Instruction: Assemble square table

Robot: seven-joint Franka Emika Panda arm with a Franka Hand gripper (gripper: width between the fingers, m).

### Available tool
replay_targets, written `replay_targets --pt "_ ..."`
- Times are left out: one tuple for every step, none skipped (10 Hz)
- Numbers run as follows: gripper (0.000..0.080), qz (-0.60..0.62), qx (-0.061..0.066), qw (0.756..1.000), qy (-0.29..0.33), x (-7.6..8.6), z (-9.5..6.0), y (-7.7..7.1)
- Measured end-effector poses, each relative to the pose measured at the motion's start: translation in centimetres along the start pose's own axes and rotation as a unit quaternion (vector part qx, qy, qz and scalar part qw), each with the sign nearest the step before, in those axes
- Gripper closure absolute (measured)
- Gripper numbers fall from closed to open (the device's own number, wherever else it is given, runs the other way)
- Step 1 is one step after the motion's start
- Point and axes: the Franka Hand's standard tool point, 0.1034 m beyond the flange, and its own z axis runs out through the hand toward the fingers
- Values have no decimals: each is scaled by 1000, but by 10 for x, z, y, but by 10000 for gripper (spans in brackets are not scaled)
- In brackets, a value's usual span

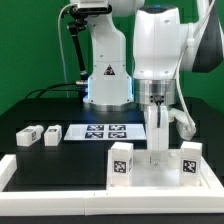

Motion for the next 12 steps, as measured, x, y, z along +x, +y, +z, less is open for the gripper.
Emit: replay_targets --pt "151 -5 -2 1000 -1 0 1 3" --pt "151 -12 -2 1000 -1 4 2 3" --pt "151 -31 -1 1000 -3 16 1 1" --pt "151 -40 -1 999 -3 24 1 0" --pt "151 -45 -1 999 -3 30 2 -1" --pt "151 -46 -2 999 -3 28 2 0" --pt "151 -47 -2 999 -3 28 2 0" --pt "259 -47 -2 999 -3 28 3 0" --pt "394 -48 -2 999 -3 28 3 1" --pt "394 -48 -3 999 -2 28 3 1" --pt "587 -48 -3 999 -2 28 3 1" --pt "730 -48 -3 999 -2 28 4 1"
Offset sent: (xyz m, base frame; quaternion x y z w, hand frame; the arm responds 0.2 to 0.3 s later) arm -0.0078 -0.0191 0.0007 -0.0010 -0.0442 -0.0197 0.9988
